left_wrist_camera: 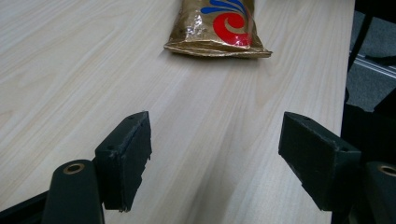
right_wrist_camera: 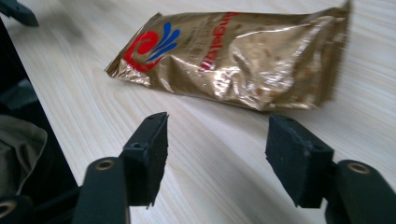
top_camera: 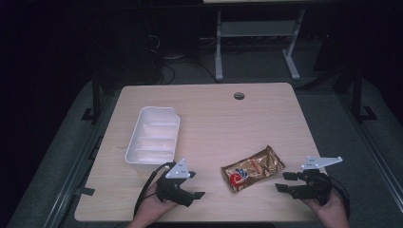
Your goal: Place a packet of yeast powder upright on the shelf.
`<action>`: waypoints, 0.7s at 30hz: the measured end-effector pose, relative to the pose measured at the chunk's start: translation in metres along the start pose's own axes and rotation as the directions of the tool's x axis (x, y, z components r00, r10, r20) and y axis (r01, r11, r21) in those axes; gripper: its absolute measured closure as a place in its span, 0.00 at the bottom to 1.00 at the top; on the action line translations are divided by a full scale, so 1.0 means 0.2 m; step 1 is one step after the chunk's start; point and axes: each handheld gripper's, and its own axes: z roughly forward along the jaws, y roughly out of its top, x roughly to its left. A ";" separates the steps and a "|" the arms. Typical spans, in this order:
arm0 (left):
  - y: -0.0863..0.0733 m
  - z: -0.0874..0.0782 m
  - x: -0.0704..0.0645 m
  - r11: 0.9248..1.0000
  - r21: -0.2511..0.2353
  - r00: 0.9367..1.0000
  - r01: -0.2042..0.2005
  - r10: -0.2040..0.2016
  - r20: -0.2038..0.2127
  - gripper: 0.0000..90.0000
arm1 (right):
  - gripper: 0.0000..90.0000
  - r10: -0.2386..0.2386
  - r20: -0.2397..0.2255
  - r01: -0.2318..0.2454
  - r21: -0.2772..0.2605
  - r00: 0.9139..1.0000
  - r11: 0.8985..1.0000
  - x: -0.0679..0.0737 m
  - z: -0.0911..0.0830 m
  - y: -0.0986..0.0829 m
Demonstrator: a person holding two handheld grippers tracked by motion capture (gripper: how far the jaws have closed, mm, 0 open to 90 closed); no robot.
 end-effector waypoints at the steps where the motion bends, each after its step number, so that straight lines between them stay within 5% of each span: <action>1: 0.00 0.00 0.00 1.000 -0.003 1.000 0.005 -0.005 -0.001 0.28 | 0.41 0.012 0.002 -0.012 -0.009 1.000 1.000 -0.01 -0.01 -0.01; 7: 0.01 0.00 0.02 0.998 -0.024 0.998 0.060 -0.059 0.038 0.29 | 0.32 0.074 0.042 -0.072 -0.047 0.996 0.996 -0.06 -0.05 -0.02; 21: 0.18 0.14 -0.02 1.000 0.023 0.998 -0.017 0.016 0.059 0.55 | 0.27 0.194 0.070 -0.184 -0.136 0.978 0.974 -0.17 -0.10 -0.01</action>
